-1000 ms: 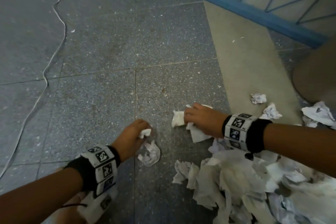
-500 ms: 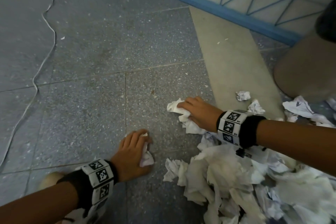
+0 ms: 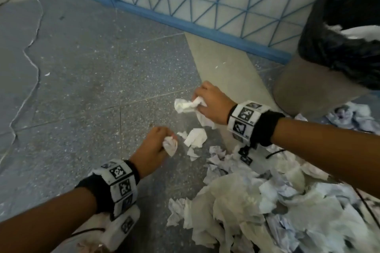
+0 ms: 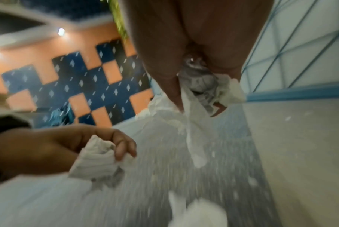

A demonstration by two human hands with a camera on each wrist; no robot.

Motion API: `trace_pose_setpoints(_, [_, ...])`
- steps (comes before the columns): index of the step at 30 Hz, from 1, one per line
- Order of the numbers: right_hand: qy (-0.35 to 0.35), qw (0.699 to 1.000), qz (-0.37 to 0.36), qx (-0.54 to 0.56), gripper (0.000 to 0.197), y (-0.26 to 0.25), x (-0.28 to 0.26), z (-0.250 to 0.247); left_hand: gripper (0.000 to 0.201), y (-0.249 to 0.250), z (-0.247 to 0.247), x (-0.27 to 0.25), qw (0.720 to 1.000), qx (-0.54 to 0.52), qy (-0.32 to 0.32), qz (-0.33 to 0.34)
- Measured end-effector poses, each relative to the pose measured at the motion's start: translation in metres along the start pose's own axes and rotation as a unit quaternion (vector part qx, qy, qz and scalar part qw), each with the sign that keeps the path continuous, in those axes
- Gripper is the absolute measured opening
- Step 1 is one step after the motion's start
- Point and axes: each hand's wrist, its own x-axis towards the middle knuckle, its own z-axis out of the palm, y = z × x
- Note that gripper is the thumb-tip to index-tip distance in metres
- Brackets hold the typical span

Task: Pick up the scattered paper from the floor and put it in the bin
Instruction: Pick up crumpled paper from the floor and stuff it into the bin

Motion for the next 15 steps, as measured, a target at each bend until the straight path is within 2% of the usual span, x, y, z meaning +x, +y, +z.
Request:
trace_pose_setpoints(4, [0.154,0.987,0.032,0.030,0.025,-0.004,0.001,-0.094,0.016,0.089,-0.023,0.083,0.988,-0.144,0.047,0.022])
trace_pose_setpoints(7, [0.283,0.957,0.059,0.015,0.030,0.007,-0.026,-0.166,0.029,0.168,-0.028,0.133,0.953,-0.284,0.068,0.081])
trace_pose_setpoints(9, [0.358,0.928,0.103,-0.015,0.030,0.023,-0.051,-0.206,0.038,0.222,-0.027,0.160,0.925,-0.351,0.061,0.130])
trace_pose_setpoints(12, [0.453,0.869,0.187,-0.059,0.032,0.054,-0.083,-0.247,0.037,0.296,-0.017,0.194,0.915,-0.345,0.051,0.200])
trace_pose_setpoints(15, [0.497,0.825,0.258,-0.079,0.023,0.080,-0.098,-0.268,0.036,0.338,0.006,0.224,0.929,-0.279,0.062,0.234])
